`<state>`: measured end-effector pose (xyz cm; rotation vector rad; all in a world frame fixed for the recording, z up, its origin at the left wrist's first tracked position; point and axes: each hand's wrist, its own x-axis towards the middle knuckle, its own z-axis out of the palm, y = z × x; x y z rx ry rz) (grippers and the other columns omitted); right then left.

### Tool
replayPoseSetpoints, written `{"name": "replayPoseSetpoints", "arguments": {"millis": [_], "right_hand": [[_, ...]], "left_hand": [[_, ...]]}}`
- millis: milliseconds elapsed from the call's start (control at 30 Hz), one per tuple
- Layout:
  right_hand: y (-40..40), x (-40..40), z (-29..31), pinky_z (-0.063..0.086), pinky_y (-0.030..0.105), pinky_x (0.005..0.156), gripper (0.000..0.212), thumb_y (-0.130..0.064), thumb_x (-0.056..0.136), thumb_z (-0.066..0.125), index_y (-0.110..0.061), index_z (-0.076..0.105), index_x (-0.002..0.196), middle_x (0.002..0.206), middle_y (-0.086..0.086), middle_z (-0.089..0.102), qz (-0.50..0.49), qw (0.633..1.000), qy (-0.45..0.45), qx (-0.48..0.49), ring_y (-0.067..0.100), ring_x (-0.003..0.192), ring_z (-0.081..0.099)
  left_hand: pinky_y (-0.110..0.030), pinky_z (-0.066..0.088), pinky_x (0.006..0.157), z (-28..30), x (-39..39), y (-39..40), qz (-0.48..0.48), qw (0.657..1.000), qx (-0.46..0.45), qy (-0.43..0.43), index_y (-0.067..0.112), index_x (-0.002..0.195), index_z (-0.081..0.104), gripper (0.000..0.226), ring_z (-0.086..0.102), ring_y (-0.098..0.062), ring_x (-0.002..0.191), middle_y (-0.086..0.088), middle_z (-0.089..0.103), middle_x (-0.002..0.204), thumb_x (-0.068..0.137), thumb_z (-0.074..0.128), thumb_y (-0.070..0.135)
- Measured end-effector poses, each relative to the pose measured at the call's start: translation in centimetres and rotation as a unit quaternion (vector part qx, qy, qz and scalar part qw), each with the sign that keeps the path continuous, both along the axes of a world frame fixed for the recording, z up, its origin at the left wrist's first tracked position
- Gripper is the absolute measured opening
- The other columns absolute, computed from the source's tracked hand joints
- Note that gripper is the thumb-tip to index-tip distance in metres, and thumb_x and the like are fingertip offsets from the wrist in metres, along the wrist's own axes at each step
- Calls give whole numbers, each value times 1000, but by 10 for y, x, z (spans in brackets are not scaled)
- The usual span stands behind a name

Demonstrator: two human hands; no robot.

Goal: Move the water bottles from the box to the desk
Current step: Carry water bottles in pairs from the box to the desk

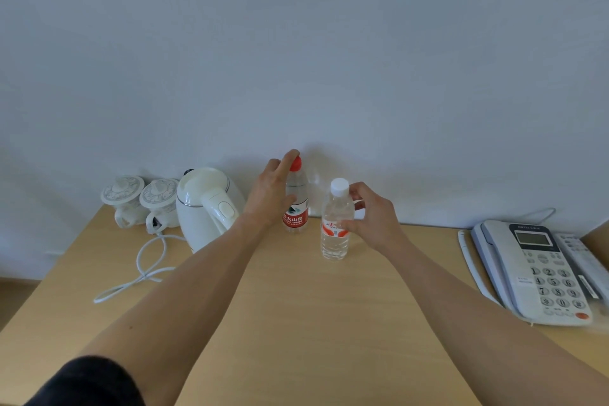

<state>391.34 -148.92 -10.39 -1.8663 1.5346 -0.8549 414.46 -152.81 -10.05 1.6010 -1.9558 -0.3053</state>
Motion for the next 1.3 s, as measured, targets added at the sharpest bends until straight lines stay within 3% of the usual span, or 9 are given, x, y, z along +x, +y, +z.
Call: {"name": "replayPoseSetpoints", "arguments": {"millis": [200, 333, 533, 900, 1300], "right_hand": [[-14, 13, 0, 50, 28, 80, 57, -12, 70, 86, -19, 55, 117, 111, -3, 66, -21, 1000, 2, -13, 16, 97, 64], [-26, 26, 0, 50, 32, 86, 52, -13, 73, 85, -14, 58, 118, 112, 0, 66, -39, 999, -1, -32, 19, 101, 62], [-39, 39, -3, 49, 39, 89, 50, -13, 77, 81, -9, 60, 122, 112, 9, 65, -64, 995, 23, -72, 24, 103, 62], [-38, 39, -4, 51, 38, 87, 49, -19, 74, 86, -6, 59, 113, 108, 7, 68, -78, 994, 27, -74, 22, 101, 64], [-37, 37, 2, 51, 41, 90, 48, -21, 77, 83, -7, 59, 115, 112, 7, 67, -66, 996, 28, -52, 22, 106, 63]], "left_hand": [[-31, 48, 81, 0, 6, 4, 9, 1000, 13, 13, 41, 148, 27, 98, 59, -24, 98, -6, 56, 121, 74, 83, 11], [-30, 45, 79, 3, 10, 2, 5, 1000, 6, -3, 34, 146, 35, 85, 61, -25, 98, -9, 60, 117, 78, 80, 9], [-45, 54, 80, 13, 7, -1, -7, 999, 13, -28, 22, 142, 41, 71, 61, -31, 91, -14, 63, 101, 82, 77, 5], [-40, 53, 77, 15, 5, -3, -11, 1000, 6, -20, 21, 139, 43, 70, 59, -30, 84, -11, 61, 95, 80, 80, 10], [-42, 54, 82, 16, 7, -1, -7, 999, 22, -30, 25, 145, 39, 77, 60, -30, 91, -13, 62, 104, 81, 79, 12]]}}
